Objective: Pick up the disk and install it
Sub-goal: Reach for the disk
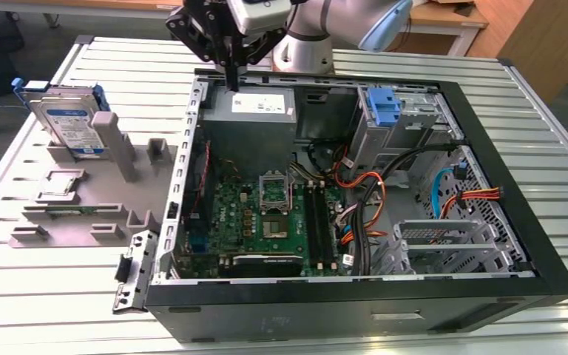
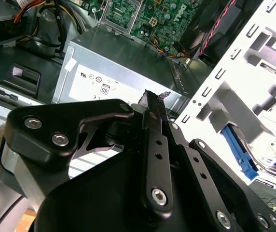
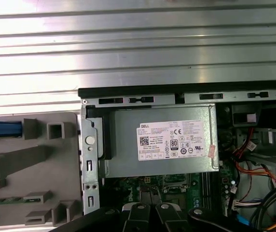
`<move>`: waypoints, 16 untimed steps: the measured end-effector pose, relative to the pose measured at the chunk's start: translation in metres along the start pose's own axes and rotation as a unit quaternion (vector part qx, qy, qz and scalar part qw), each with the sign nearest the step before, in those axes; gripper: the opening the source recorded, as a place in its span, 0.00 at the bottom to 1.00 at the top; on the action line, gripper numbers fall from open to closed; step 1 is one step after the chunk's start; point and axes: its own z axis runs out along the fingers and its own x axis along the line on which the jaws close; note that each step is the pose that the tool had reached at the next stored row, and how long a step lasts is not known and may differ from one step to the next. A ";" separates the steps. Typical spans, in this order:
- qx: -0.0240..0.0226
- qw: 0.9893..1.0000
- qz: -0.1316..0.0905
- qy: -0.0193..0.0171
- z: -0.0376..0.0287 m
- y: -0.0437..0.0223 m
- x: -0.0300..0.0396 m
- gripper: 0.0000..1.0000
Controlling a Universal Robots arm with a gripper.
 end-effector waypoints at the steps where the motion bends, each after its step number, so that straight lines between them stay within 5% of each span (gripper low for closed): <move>1: 0.000 1.000 0.000 0.000 0.0001 0.0000 0.0002 0.10; 16: 0.000 1.000 0.000 0.000 0.0009 -0.0005 0.0056 0.10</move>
